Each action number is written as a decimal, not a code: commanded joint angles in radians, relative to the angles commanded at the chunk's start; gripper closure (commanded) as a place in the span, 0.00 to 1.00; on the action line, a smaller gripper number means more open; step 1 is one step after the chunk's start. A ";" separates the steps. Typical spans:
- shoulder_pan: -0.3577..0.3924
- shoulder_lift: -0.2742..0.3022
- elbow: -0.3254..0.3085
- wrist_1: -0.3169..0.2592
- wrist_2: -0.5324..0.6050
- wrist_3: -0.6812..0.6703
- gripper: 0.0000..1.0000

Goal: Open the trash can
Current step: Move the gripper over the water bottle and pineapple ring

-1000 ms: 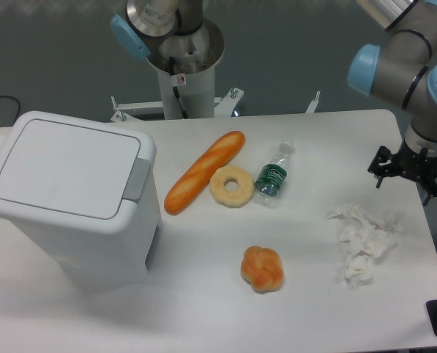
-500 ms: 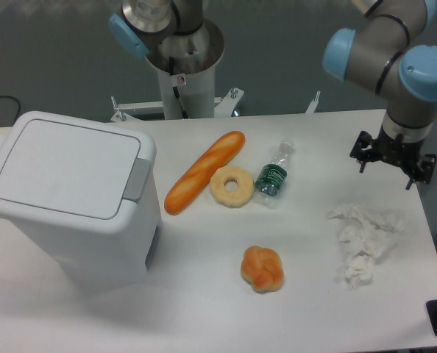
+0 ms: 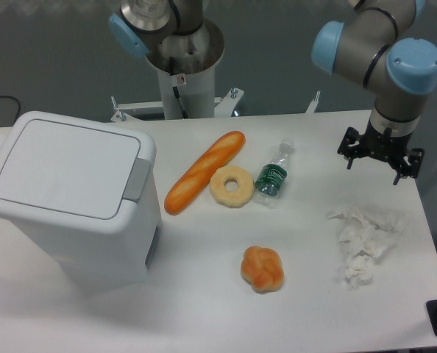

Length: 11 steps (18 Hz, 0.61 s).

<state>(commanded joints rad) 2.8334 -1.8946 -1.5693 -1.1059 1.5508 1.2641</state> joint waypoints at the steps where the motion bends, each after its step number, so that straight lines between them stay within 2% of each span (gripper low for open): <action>1: -0.012 0.009 0.000 -0.005 0.000 -0.024 0.00; 4: -0.064 0.029 0.000 -0.008 0.000 -0.100 0.00; 8: -0.139 0.045 0.012 -0.048 -0.001 -0.242 0.00; 11: -0.186 0.078 0.012 -0.051 -0.043 -0.357 0.00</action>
<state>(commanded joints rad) 2.6478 -1.8163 -1.5570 -1.1566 1.5081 0.9069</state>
